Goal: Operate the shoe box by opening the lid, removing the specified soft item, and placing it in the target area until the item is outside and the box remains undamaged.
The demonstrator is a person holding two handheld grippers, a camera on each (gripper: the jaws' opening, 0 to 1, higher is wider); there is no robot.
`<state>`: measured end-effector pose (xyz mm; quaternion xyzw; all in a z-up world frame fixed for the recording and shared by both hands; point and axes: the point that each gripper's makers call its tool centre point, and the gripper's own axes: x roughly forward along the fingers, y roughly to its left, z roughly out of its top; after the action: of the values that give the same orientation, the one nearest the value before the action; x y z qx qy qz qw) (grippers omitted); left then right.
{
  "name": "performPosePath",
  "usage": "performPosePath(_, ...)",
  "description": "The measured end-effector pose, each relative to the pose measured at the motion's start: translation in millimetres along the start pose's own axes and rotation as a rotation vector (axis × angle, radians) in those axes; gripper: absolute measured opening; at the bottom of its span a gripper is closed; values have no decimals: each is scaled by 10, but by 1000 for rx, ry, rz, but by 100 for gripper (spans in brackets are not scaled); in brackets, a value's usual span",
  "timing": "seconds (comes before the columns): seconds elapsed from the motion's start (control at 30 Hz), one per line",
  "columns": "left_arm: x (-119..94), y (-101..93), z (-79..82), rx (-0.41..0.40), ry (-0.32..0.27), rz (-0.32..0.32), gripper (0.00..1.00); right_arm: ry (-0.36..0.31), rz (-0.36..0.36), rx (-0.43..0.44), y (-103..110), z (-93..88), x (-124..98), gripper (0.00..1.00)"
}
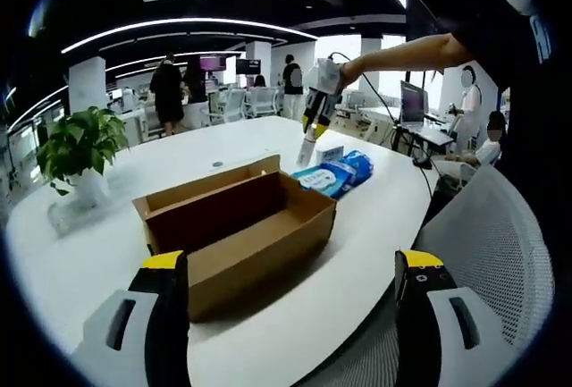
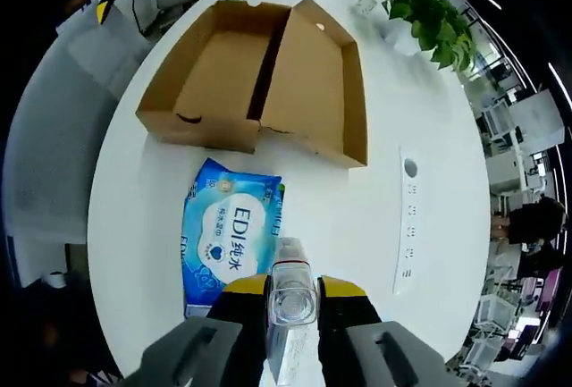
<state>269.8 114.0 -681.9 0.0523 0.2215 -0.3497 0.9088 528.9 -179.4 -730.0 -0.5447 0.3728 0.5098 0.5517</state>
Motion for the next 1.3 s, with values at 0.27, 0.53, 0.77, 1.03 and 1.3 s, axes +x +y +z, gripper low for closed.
performPosePath(0.27, -57, 71, -74, -18, 5, 26, 100, 22, 27, 65, -51, -24, 176, 16)
performPosePath(0.53, -92, 101, -157, -34, 15, 39, 100, 51, 28, 76, -186, -128, 340, 16)
performPosePath(0.77, -109, 133, -175, -49, 18, 53, 99, 48, 48, 96, -207, -84, 421, 16)
performPosePath(1.03, -103, 117, -172, -55, 24, 61, 99, 66, 48, 126, -264, -89, 462, 16)
performPosePath(1.3, -102, 126, -181, -67, 25, 72, 98, 61, 55, 133, -254, -89, 441, 17)
